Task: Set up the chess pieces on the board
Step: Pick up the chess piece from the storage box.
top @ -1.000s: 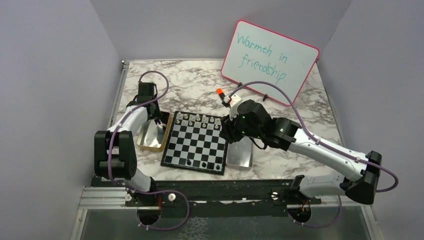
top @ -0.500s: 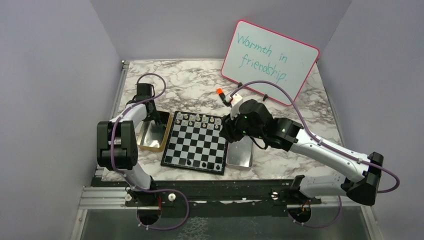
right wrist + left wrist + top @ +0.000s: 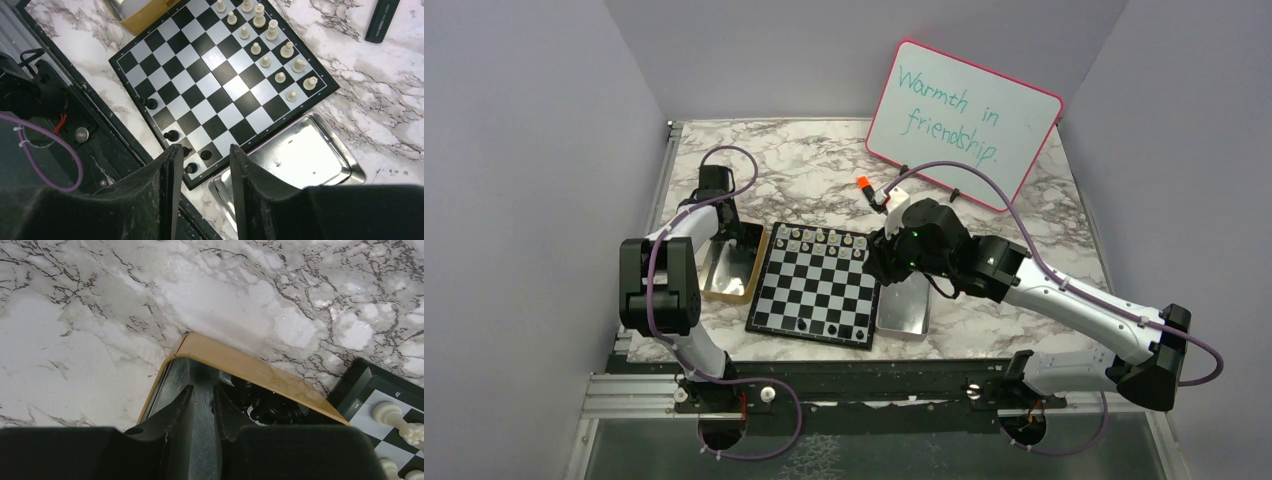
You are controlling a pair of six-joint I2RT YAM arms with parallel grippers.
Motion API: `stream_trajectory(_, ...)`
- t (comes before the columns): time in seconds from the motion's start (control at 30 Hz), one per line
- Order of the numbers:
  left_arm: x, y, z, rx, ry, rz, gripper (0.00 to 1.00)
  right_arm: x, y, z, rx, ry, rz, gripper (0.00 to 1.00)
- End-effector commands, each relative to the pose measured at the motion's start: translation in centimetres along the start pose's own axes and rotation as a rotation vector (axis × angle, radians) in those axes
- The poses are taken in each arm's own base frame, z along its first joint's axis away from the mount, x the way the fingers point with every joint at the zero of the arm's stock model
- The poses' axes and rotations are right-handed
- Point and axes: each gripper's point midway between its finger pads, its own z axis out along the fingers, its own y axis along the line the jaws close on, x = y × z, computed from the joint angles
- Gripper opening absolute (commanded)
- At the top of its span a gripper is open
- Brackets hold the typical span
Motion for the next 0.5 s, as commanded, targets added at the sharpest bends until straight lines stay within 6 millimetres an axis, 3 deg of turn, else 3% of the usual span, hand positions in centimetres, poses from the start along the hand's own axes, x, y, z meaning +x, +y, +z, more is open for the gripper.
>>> stream_trajectory(0.0,-3.3,-0.9,-2.5,0.053,-0.102,-0.023,0.23,-0.5,-0.2,0.4,0.005,-0.02,-0.014,0.44)
stream_trajectory(0.13,-3.6,-1.0,-3.3,0.065,-0.124,-0.022,0.25,-0.6,-0.1,0.7,0.003,-0.022,-0.015,0.44)
stream_trajectory(0.47,-1.4,-0.8,-0.9,0.049,-0.038,0.006,0.25,-0.3,0.2,1.0,-0.01,-0.01,-0.011,0.44)
